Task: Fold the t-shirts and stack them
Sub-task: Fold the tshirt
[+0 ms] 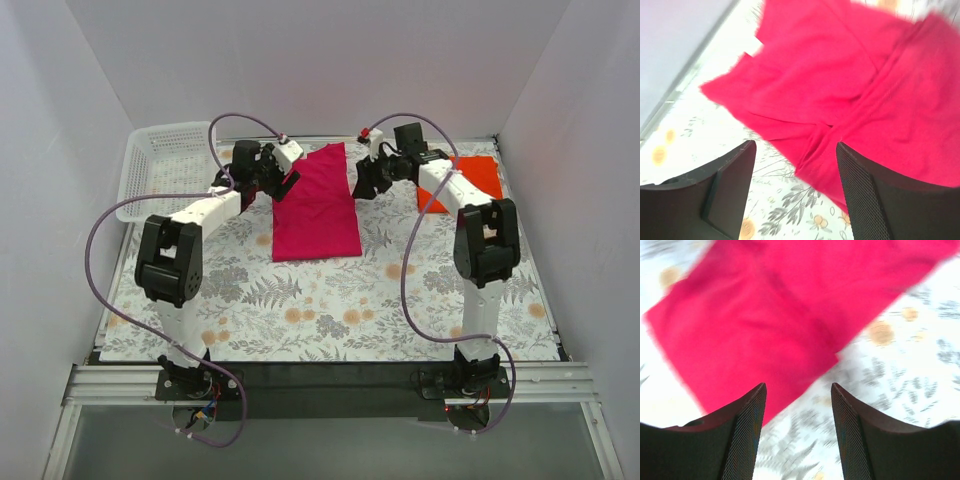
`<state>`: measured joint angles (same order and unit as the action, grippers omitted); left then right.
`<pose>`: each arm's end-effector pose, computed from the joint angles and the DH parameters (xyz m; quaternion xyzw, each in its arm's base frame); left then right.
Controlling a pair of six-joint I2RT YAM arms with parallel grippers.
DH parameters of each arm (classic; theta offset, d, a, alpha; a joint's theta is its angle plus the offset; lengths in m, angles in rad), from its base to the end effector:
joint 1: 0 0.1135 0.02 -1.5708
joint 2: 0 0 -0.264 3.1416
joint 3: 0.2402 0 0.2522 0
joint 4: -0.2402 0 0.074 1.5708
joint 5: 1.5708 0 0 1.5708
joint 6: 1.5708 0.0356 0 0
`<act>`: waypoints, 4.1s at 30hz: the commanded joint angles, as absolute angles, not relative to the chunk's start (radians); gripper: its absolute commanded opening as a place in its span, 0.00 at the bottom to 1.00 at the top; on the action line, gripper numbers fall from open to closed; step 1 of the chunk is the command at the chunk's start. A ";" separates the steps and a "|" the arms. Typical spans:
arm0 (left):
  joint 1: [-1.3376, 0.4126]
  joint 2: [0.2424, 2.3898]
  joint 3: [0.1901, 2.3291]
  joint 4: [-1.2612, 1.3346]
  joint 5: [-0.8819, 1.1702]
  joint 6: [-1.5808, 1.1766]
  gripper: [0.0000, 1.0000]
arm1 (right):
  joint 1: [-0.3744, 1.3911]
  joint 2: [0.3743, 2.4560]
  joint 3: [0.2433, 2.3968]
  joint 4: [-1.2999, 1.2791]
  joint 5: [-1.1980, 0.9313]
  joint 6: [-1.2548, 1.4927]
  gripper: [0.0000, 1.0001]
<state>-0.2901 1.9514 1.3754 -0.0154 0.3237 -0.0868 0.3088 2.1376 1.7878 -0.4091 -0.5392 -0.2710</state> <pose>0.4238 -0.1383 0.2154 0.1638 0.8588 -0.2267 0.4294 0.4596 0.1658 0.2367 -0.3539 0.8185 0.2518 0.3759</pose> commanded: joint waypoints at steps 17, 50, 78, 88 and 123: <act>-0.293 1.548 0.850 -0.221 0.235 -1.130 0.60 | 0.328 1.818 1.144 -0.137 -0.542 0.113 0.59; -0.463 1.323 0.615 -0.420 0.445 -1.394 0.01 | 0.279 1.692 0.944 -0.615 -0.569 -0.319 0.03; -0.678 0.819 0.681 -0.436 0.536 -0.318 0.84 | 0.548 1.477 0.845 -0.663 -0.701 -1.407 0.64; -0.882 0.843 0.425 -0.269 0.298 -0.199 0.82 | 0.551 1.448 0.762 -0.557 -0.663 -1.350 0.60; -0.996 1.207 0.362 -0.166 0.017 -0.138 0.06 | 0.561 1.483 0.686 -0.370 -0.577 -1.236 0.26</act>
<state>-0.9928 1.1851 0.3912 -0.0628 0.0689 -0.1474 0.5568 1.4887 0.7094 -0.3927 -0.6277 -1.2510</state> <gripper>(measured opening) 0.110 0.279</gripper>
